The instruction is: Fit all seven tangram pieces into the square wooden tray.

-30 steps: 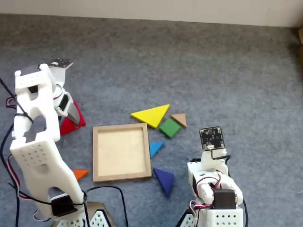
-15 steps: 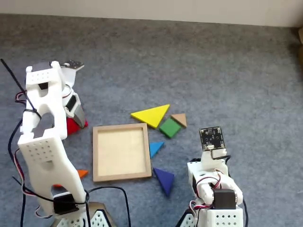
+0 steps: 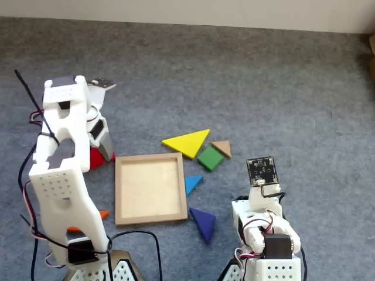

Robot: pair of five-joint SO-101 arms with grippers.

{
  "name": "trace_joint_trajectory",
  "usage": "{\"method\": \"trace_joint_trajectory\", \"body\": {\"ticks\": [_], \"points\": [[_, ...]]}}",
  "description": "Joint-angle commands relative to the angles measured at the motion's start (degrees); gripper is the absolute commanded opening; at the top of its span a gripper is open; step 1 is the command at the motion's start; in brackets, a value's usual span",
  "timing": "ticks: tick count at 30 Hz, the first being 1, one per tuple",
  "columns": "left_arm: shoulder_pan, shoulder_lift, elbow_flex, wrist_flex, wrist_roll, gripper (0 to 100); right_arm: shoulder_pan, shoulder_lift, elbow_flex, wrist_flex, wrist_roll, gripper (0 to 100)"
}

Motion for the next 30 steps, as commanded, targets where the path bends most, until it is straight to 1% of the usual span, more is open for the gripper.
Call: {"method": "trace_joint_trajectory", "body": {"ticks": [1,6,8,10,13,16,25,28,30], "points": [[5.05,0.57,1.19,0.35,0.09,15,0.4,-0.75,8.48,0.4,0.18,3.3],[8.84,-0.13,3.91,0.35,0.35,11,0.4,-0.75,8.48,0.4,0.18,3.3],[9.1,-1.98,3.91,0.35,2.64,8,0.4,-0.75,8.48,0.4,0.18,3.3],[9.27,-5.23,4.53,0.62,3.6,7,0.4,-0.75,8.48,0.4,0.18,3.3],[10.51,-10.68,4.62,4.31,3.69,7,0.4,-0.75,8.48,0.4,0.18,3.3],[12.09,-17.19,6.64,6.68,3.78,7,0.4,-0.75,8.48,0.4,0.18,3.3],[12.26,-42.24,21.05,6.68,3.78,7,0.4,-0.75,8.48,0.4,0.18,3.3],[12.18,-50.33,27.12,4.66,3.78,7,0.4,-0.75,8.48,0.4,0.18,3.3],[10.42,-55.34,31.52,2.02,3.78,7,0.4,-0.75,8.48,0.4,0.18,3.3]]}}
